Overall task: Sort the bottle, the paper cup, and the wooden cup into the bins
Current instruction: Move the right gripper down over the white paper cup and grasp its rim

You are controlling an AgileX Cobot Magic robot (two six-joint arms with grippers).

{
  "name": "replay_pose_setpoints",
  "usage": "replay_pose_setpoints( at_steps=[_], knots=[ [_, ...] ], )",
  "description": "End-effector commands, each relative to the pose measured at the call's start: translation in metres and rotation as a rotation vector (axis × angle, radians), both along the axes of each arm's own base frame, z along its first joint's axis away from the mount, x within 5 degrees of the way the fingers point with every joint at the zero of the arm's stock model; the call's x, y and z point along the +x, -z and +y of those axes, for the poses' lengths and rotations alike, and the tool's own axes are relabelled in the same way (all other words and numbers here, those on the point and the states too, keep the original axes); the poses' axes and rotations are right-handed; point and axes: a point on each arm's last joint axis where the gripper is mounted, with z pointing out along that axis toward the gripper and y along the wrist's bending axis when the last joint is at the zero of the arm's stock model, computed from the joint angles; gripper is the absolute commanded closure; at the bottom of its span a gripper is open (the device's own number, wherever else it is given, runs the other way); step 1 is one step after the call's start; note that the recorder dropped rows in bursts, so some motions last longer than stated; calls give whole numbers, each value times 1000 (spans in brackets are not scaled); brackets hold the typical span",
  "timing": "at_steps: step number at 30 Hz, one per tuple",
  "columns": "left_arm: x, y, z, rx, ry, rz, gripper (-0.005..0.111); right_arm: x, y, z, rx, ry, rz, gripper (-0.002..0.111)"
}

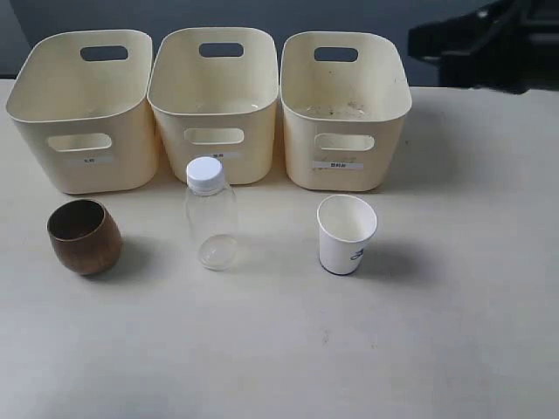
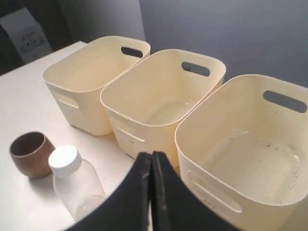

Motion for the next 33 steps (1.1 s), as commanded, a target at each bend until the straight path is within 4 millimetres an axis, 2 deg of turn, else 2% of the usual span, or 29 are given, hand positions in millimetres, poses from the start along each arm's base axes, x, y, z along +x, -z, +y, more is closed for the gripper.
replay_pose_setpoints(
  at_steps=[1,4,6,9,11,14,16,17,18,19,20,26,33],
  knots=[
    [0,-2,0,0,3,-7,107,7,27,33,-79,-86,44,109],
    [0,-2,0,0,3,-7,107,1,45,60,-119,-188,84,109],
    [0,-2,0,0,3,-7,107,-2,56,69,-157,-194,92,109],
    [0,-2,0,0,3,-7,107,-5,74,69,-199,-177,126,109],
    [0,-2,0,0,3,-7,107,-13,94,63,-253,-181,160,109],
    [0,-2,0,0,3,-7,107,-17,104,59,-274,-177,183,107],
    [0,-2,0,0,3,-7,107,-19,108,60,-273,-202,207,91],
    [0,-2,0,0,3,-7,107,-20,111,62,-274,-216,223,76],
    [0,-2,0,0,3,-7,107,-19,114,62,-278,-216,231,66],
    [0,-2,0,0,3,-7,107,-17,119,63,-289,-211,245,51],
    [0,-2,0,0,3,-7,107,-16,121,63,-294,-209,251,48],
    [0,-2,0,0,3,-7,107,-12,136,66,-320,-220,298,47],
    [0,-2,0,0,3,-7,107,-8,140,65,-363,-208,261,47]
  ],
)
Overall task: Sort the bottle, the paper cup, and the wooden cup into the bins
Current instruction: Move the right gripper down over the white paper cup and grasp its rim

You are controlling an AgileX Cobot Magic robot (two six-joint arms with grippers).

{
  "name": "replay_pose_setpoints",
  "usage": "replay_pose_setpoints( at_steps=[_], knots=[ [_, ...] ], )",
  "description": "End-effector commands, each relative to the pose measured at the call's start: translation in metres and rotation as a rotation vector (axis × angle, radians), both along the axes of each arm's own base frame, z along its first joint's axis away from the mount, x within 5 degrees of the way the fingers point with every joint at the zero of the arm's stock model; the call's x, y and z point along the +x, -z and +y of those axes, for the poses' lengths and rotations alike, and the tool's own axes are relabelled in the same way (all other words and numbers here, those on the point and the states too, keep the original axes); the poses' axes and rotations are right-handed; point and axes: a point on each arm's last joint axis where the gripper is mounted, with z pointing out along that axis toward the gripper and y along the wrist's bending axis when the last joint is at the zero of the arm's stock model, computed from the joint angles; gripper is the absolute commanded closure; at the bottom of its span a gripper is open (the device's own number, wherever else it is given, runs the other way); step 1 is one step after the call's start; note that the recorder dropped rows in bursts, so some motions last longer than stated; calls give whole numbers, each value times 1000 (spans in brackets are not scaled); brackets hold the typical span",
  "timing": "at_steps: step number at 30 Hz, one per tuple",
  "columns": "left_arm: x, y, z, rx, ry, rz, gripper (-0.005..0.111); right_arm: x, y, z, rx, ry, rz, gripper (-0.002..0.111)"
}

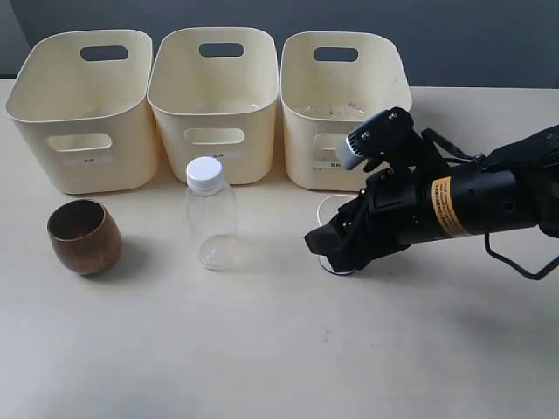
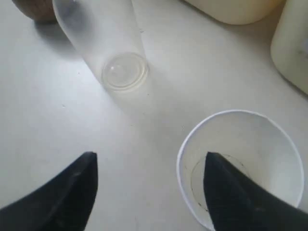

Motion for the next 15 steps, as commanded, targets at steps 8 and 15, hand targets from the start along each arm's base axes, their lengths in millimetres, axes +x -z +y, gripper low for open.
replay_pose_setpoints(
  at_steps=[8,15],
  knots=[
    [0,-2,0,0,3,-7,107,9,-1,4,-31,-34,-73,47],
    [0,-2,0,2,3,-8,107,21,2,12,-30,-38,-67,47]
  ],
)
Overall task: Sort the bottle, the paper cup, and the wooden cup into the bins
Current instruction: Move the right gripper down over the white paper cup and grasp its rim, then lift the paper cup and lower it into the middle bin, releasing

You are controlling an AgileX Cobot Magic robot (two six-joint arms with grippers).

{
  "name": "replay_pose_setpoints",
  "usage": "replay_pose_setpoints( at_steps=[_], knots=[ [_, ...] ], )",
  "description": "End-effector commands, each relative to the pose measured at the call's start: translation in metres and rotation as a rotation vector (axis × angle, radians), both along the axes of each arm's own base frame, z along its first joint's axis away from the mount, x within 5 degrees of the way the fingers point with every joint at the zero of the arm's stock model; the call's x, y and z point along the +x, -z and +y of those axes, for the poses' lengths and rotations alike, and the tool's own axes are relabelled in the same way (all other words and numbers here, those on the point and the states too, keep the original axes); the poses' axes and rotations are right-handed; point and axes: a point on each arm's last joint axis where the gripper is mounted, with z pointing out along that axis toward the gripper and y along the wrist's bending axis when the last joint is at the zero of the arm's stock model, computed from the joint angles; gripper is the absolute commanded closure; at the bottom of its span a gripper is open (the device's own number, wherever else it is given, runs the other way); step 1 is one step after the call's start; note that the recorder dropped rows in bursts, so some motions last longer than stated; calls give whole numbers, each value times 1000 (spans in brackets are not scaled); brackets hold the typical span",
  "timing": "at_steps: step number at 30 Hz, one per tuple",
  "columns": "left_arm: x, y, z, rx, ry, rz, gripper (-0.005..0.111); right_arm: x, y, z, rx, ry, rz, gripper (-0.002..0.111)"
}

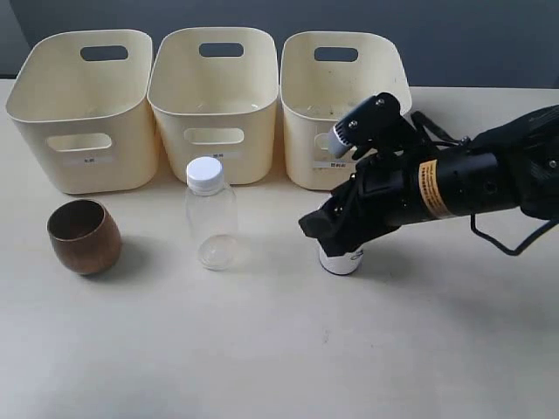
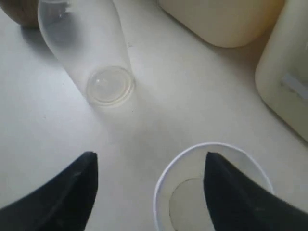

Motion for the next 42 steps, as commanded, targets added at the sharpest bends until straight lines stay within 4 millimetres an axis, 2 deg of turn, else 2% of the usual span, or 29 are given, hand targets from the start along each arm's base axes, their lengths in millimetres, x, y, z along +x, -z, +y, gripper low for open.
replay_pose_setpoints(
  at_steps=[1,12,14,16,19,20,42],
  knots=[
    [0,-2,0,2,3,-8,107,5,7,3,-20,1,6,47],
    [0,-2,0,2,3,-8,107,10,32,4,-79,18,55,47],
    [0,-2,0,2,3,-8,107,11,34,4,-85,21,58,51],
    [0,-2,0,2,3,-8,107,11,34,3,-90,28,53,64],
    [0,-2,0,2,3,-8,107,12,34,3,-90,29,52,101],
    [0,-2,0,2,3,-8,107,12,34,3,-90,29,52,108],
    [0,-2,0,0,3,-7,107,12,30,5,-73,17,49,107]
  ],
)
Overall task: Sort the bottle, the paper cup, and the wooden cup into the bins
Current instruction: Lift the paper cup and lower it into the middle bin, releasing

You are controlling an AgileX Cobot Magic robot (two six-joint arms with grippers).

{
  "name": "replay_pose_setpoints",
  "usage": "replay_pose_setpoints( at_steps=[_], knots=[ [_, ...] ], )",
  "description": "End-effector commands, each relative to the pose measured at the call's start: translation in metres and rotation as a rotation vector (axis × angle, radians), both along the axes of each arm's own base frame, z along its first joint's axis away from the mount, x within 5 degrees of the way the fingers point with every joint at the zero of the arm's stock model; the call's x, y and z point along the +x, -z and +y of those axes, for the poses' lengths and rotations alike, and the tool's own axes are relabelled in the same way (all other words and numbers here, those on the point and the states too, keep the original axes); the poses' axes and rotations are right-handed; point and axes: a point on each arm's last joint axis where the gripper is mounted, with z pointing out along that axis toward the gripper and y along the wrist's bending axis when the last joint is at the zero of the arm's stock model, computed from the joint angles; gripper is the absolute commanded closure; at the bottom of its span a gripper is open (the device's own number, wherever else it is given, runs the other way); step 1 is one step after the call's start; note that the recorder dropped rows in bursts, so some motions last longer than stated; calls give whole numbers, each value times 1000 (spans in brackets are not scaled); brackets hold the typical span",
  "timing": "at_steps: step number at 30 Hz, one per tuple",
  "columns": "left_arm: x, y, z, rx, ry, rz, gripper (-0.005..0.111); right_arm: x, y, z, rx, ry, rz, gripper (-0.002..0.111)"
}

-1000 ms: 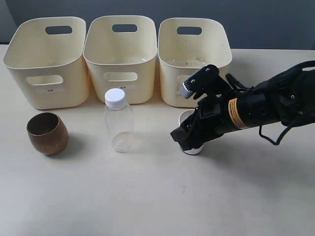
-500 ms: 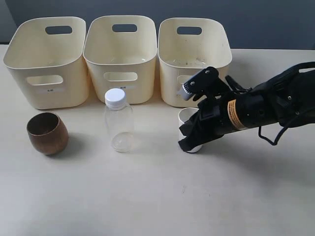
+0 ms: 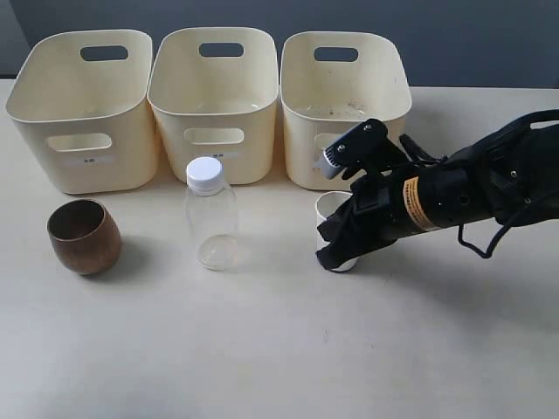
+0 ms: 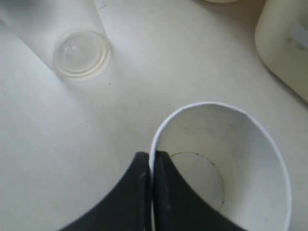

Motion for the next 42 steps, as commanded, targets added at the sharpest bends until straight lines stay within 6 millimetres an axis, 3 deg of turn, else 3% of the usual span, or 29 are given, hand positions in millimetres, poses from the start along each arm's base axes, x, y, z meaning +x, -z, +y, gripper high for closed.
replay_pose_setpoints(
  at_steps=[1,7,15,22,26,30,36,42],
  knots=[
    [0,-2,0,0,3,-7,107,1,-7,3,20,-13,-19,107],
    [0,-2,0,0,3,-7,107,8,-41,17,133,-81,-66,107],
    [0,-2,0,0,3,-7,107,28,-108,34,287,-88,-203,107],
    [0,-2,0,0,3,-7,107,39,-158,68,347,-55,-386,107],
    [0,-2,0,0,3,-7,107,58,-171,89,372,-38,-447,107],
    [0,-2,0,-2,3,-7,107,85,-162,112,393,-19,-430,107],
    [0,-2,0,-2,3,-7,107,136,-112,141,322,86,-451,107],
    [0,-2,0,-2,3,-7,107,152,-67,152,268,104,-412,107]
  ],
)
